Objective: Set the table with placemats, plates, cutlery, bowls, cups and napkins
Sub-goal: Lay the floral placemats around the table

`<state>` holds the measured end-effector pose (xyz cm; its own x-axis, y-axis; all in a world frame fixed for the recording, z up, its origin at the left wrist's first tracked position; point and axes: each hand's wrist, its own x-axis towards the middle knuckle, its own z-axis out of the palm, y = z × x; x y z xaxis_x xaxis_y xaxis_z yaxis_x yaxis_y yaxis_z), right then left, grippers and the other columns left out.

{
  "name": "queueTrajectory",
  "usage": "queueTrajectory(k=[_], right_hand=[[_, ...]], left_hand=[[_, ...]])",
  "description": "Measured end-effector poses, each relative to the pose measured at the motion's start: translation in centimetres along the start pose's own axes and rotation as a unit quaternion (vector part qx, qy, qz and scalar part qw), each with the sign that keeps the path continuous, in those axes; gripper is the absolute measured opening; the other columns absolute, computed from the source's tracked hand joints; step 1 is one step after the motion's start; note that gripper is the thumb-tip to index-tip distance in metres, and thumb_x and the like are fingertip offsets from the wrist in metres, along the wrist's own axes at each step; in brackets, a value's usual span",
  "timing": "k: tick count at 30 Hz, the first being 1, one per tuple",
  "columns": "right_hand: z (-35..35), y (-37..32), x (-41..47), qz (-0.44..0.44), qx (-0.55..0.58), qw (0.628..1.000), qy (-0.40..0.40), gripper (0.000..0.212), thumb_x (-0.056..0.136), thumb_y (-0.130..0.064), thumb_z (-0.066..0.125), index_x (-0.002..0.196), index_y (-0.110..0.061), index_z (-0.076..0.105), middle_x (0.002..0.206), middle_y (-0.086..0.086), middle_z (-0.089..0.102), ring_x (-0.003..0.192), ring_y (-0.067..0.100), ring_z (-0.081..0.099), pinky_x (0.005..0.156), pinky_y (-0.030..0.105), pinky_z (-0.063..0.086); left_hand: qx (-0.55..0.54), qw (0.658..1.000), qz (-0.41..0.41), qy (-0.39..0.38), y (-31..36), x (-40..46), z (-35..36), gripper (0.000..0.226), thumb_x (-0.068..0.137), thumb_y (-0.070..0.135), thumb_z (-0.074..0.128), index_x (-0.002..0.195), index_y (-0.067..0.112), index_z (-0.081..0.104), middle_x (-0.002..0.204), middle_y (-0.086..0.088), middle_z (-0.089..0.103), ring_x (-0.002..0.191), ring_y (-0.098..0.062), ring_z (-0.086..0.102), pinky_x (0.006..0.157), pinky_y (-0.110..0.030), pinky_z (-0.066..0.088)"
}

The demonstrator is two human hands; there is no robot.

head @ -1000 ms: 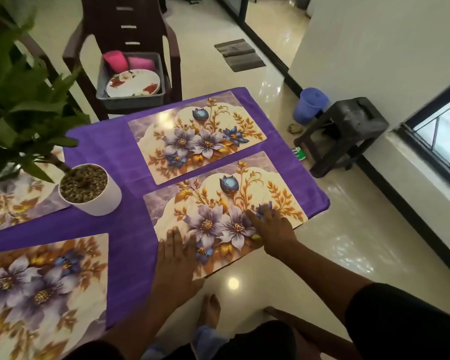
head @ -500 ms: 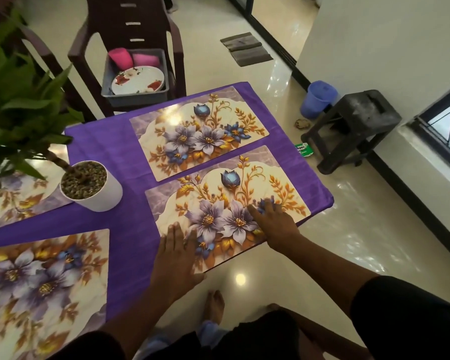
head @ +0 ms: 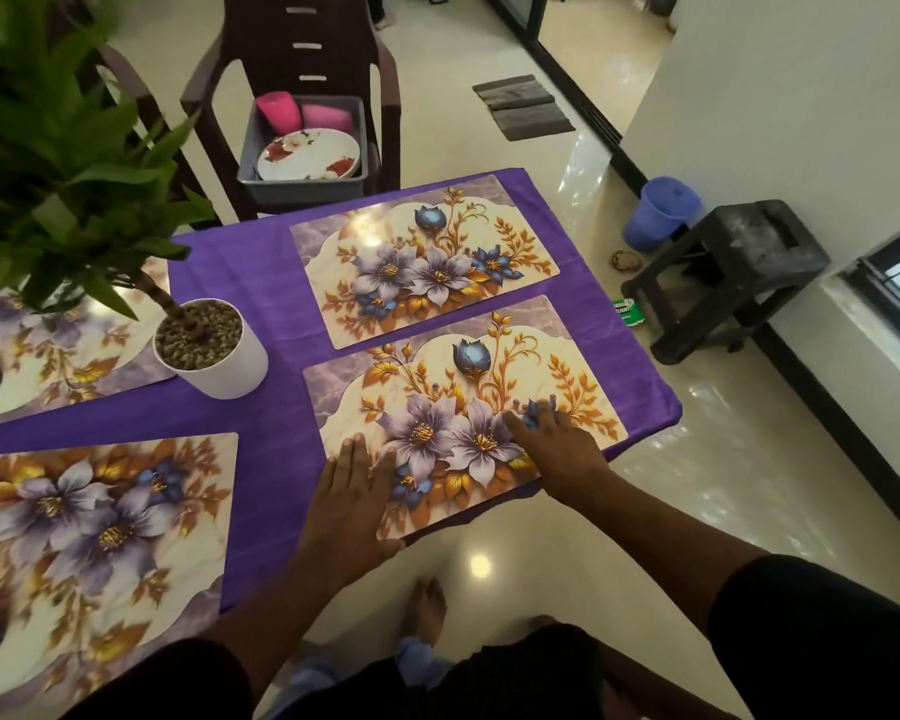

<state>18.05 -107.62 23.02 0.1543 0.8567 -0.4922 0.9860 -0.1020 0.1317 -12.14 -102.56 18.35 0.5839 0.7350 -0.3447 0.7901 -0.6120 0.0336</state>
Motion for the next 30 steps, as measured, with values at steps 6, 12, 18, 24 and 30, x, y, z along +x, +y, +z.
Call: queueTrajectory(k=[6,12,18,24,30], right_hand=[[0.3,-0.1,0.0,-0.002,-0.007,1.0,0.001,0.108,0.085,-0.028,0.083,0.159,-0.033,0.004,0.167,0.019,0.013,0.151,0.046,0.024,0.104,0.048,0.05],[0.3,-0.2,-0.1,0.002,-0.005,1.0,0.006,0.105,0.086,-0.025,0.082,0.159,-0.033,0.007,0.167,0.02,0.014,0.15,0.047,0.025,0.103,0.048,0.051],[0.1,-0.1,0.1,-0.002,-0.011,1.0,0.008,0.107,0.084,-0.022,0.084,0.159,-0.033,0.009,0.164,0.019,0.019,0.147,0.044,0.031,0.099,0.045,0.054],[0.7,-0.1,0.0,0.0,-0.007,1.0,0.005,0.108,0.082,-0.022,0.085,0.159,-0.033,0.009,0.164,0.02,0.02,0.147,0.044,0.032,0.099,0.046,0.054],[1.0,0.1,-0.2,0.008,-0.001,1.0,-0.002,0.109,0.081,-0.029,0.086,0.157,-0.035,0.008,0.164,0.02,0.017,0.148,0.045,0.029,0.104,0.047,0.051]], left_hand=[[0.005,1.0,-0.001,-0.005,0.0,-0.2,0.2,0.124,0.076,0.09,0.052,0.165,0.024,-0.003,0.172,-0.018,-0.006,0.159,-0.039,-0.003,0.128,-0.051,0.007],[0.009,1.0,-0.006,-0.01,0.2,0.1,0.3,0.124,0.078,0.088,0.052,0.164,0.022,-0.009,0.171,-0.019,-0.009,0.159,-0.041,-0.007,0.129,-0.052,0.008],[0.014,1.0,-0.009,-0.024,0.0,0.6,0.3,0.125,0.077,0.085,0.057,0.164,0.022,-0.006,0.172,-0.02,-0.007,0.158,-0.041,-0.006,0.129,-0.052,0.009],[-0.002,1.0,-0.005,-0.028,-0.2,0.6,0.7,0.13,0.072,0.09,0.058,0.165,0.024,-0.006,0.172,-0.018,-0.008,0.159,-0.04,-0.008,0.128,-0.051,0.006],[-0.018,0.999,0.006,-0.032,-0.3,0.8,1.1,0.135,0.068,0.096,0.053,0.164,0.026,-0.011,0.171,-0.016,-0.016,0.158,-0.039,-0.014,0.128,-0.051,0.001]])
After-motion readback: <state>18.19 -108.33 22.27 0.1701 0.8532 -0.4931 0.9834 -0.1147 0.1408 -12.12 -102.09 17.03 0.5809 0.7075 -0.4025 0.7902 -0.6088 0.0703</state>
